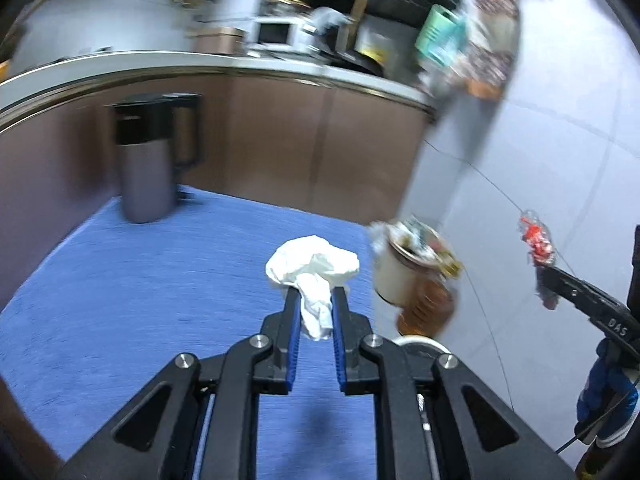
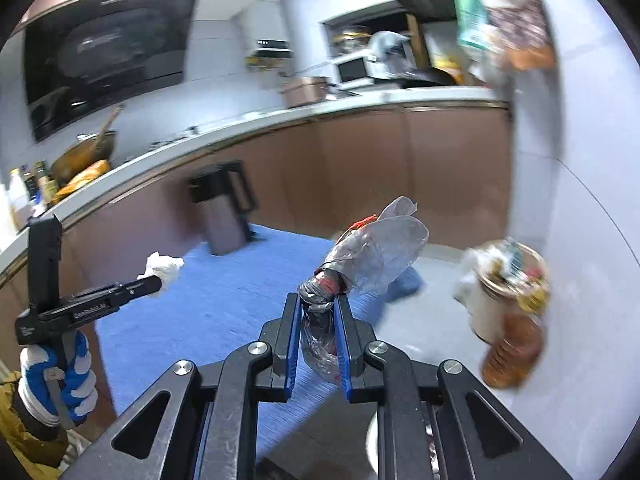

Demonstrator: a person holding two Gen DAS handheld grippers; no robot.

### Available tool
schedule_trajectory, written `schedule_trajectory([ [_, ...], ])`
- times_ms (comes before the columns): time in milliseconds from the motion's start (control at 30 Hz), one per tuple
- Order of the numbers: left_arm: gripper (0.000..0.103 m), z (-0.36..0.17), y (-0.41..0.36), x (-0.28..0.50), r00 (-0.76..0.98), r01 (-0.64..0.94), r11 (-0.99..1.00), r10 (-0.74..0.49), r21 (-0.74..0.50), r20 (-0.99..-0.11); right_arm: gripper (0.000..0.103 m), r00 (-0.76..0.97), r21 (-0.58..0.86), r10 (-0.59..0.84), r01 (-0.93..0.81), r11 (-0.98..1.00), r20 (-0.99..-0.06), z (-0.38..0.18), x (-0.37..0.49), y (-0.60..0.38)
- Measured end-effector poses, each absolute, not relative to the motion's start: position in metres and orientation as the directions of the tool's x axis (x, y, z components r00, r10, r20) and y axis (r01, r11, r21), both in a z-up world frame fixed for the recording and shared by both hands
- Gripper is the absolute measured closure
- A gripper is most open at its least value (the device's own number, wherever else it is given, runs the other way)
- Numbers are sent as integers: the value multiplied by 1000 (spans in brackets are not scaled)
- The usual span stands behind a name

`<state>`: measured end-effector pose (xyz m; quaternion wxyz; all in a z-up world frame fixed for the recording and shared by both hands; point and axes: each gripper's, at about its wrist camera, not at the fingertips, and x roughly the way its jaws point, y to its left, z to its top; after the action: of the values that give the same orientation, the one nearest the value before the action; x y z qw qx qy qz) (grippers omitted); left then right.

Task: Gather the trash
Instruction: 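Carry the tissue and clear bottle over the bin and open both tools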

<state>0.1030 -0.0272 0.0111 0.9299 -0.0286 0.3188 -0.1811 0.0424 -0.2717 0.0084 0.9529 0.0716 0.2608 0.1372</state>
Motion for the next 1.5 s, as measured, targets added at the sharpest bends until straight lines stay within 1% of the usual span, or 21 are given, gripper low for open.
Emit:
schedule_trajectory([
  [133, 89, -9, -101, 111, 650, 426, 894, -410, -139, -639, 87, 815, 228, 245, -143, 963, -525, -17, 36, -308],
  [267, 89, -40, -161, 122, 566, 492, 861, -425, -124, -706, 87, 785, 253, 214, -76, 965, -581, -53, 40, -335],
  [400, 89, -77, -209, 137, 500, 534, 841, -396, -85, -770, 87, 738, 293, 215, -25, 956, -639, -93, 50, -361],
  [533, 89, -104, -234, 149, 461, 548, 833, -369, -67, -807, 87, 689, 325, 218, 27, 945, -692, -132, 62, -379],
  [667, 89, -120, -246, 158, 452, 553, 832, -349, -49, -821, 87, 656, 352, 226, 64, 934, -720, -163, 69, -393],
  [833, 89, -135, -254, 162, 451, 560, 828, -326, -21, -831, 87, 629, 369, 238, 84, 926, -740, -188, 77, -401],
  [1167, 89, -166, -279, 163, 442, 587, 810, -297, 23, -846, 87, 590, 387, 249, 118, 914, -768, -219, 87, -413],
  [1333, 89, -179, -285, 168, 427, 593, 805, -292, 21, -856, 87, 568, 396, 255, 137, 908, -782, -234, 91, -416],
  [1400, 87, -183, -286, 170, 420, 594, 804, -291, 18, -860, 87, 558, 397, 257, 144, 907, -789, -240, 93, -416],
  [1500, 86, -191, -289, 173, 416, 595, 804, -289, 17, -862, 87, 545, 398, 257, 156, 904, -798, -247, 95, -416],
])
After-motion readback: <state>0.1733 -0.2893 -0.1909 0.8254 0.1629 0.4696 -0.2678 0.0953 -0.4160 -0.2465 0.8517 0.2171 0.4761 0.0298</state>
